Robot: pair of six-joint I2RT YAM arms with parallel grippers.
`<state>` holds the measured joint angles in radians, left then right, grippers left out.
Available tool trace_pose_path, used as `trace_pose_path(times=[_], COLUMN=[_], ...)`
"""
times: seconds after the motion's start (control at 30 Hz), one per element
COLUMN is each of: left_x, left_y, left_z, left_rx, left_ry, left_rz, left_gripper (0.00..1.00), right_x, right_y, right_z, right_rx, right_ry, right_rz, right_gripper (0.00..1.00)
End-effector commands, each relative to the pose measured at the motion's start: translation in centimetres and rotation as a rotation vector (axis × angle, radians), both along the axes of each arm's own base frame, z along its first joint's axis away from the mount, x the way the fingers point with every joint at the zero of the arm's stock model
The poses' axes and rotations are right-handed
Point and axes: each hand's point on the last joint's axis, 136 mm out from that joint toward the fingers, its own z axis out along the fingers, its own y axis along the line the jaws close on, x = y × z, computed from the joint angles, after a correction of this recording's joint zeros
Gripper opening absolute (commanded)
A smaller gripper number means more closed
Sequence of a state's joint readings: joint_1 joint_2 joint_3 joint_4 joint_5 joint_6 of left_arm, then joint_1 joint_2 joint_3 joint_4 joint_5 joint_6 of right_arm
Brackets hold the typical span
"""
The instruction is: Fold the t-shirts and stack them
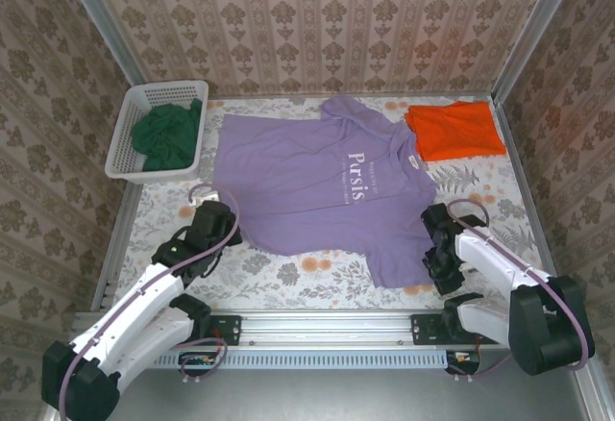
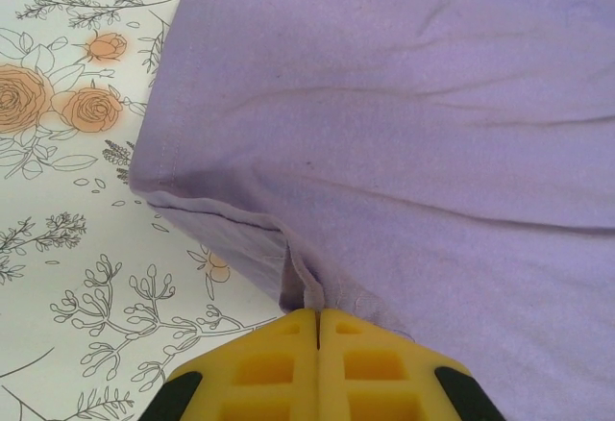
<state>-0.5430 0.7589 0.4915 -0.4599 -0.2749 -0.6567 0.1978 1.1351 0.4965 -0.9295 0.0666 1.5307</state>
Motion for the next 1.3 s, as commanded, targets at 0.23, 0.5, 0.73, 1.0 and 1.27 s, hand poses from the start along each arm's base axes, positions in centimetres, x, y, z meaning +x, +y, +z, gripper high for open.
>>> trace_pose_path(times=[0.23, 0.5, 0.73, 1.0, 1.27], left_x=[0.0, -0.3, -2.1, -5.3, -6.6], left_y=[0.2, 1.1, 0.6, 0.3, 2.0], left_z=[-0.1, -0.1, -0.5, -1.8, -1.2], left_rx=[0.018, 0.033, -0.008, -0.087, -0.109], left_ry=[-0.012, -0.011, 0.086, 0.237, 0.24], left_rz=[-0.004, 0.031, 0.007, 0.014, 0.11], left_gripper=[0.0, 0.0, 0.0, 0.0, 0.0], right_x=[1.1, 0.4, -1.2, -2.0, -3.1], right_y=[0.0, 0.0, -0.8, -0.4, 0.6], right_z=[-0.6, -0.8, 1.0, 3.1, 3.9], right_rx=[-0.023, -0.03, -0.054, -0.03, -0.023], right_ry=[-0.118, -0.106, -0.127, -0.179, -0.216], right_rz=[-0.116, -0.144, -0.138, -0.132, -0.087], right_gripper=[0.41, 0.11, 0.0, 0.0, 0.0])
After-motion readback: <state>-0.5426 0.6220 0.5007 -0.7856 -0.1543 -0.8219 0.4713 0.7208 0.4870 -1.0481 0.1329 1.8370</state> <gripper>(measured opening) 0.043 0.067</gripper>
